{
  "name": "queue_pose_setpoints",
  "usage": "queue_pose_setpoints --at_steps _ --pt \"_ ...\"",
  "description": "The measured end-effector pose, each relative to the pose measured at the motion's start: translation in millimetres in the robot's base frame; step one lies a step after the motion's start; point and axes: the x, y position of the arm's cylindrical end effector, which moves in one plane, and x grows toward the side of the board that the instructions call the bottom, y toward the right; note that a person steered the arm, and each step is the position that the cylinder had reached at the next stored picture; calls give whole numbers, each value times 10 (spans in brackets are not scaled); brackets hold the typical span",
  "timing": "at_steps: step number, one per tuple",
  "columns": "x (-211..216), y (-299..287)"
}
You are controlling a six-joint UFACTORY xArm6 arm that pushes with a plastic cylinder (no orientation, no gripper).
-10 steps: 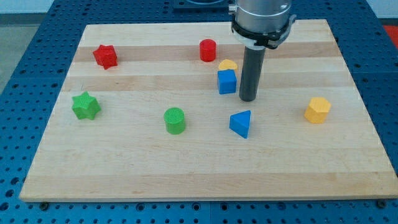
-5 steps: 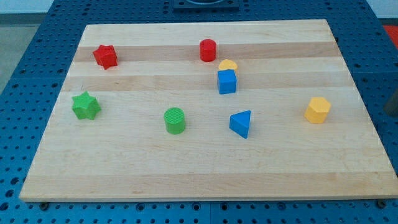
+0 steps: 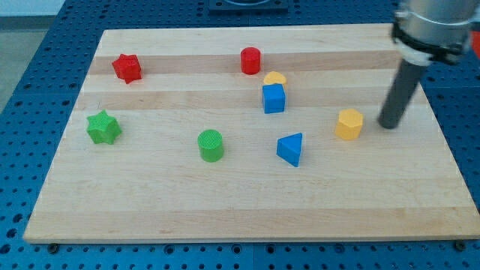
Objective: Push yellow hexagon to the right of the blue cube
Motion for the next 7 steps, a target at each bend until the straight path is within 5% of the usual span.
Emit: queue_pose_setpoints --at_steps 1,2,4,5,7 --pt "386 120" --pt "361 -392" --pt "-400 -883" --pt "-397 -882" --pt "265 -916"
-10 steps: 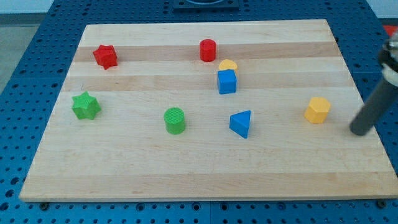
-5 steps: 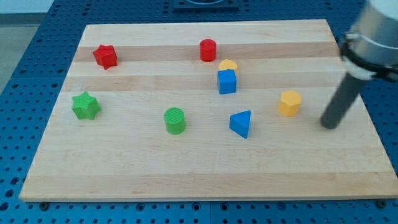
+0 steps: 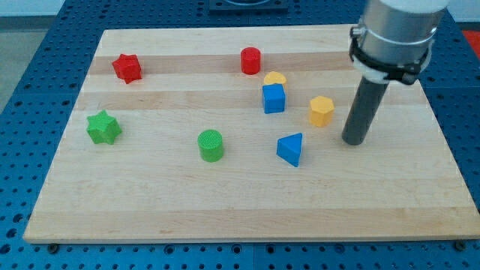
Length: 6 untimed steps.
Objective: Push yellow hexagon to the right of the blue cube
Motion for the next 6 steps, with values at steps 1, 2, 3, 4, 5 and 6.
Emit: queue_pose_setpoints --at_steps 1,2,3,4,5,6 --pt "-106 -390" --pt "-378 -459" --pt "-647 -459" --pt "-762 -459" --pt "-482 -308" --pt "-356 165"
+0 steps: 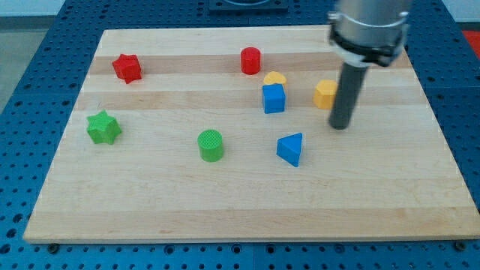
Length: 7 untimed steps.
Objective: Push yellow hexagon to the right of the blue cube
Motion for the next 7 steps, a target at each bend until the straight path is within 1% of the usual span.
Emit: queue_pose_setpoints --at_steps 1,2,4,5,6,7 --pt "-307 366" --pt "-534 167" --pt "-661 -491" --pt "-674 -535" --pt "-611 -168" --pt "-122 257"
